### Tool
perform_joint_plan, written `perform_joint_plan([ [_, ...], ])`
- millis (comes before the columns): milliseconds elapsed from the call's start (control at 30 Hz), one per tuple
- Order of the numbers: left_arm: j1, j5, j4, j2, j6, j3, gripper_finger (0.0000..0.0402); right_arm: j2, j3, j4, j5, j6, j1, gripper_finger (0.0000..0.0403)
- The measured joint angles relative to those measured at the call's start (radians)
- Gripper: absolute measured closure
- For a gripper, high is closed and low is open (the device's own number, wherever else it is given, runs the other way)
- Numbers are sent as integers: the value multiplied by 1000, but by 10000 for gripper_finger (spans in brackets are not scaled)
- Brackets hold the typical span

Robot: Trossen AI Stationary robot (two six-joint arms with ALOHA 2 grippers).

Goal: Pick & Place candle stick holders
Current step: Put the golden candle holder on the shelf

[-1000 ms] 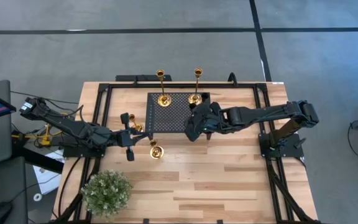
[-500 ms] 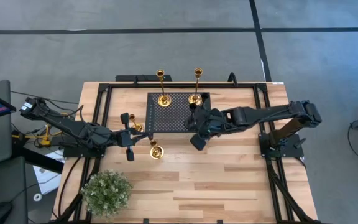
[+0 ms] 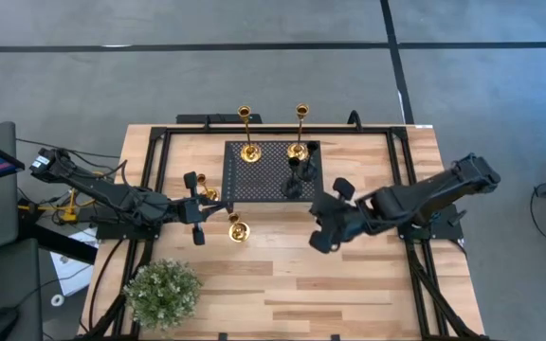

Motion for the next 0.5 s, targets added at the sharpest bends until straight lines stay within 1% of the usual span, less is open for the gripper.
perform_joint_plan([
  [100,0,0,0,0,0,0,393,0,-4,-11,45,0,32,402],
  [300,0,0,0,0,0,0,395,1,-68,-7,59,-20,58,403],
  [400,0,0,0,0,0,0,393,1,-123,32,43,-95,67,403],
  [500,0,0,0,0,8,0,392,3,-171,139,10,-209,65,403],
])
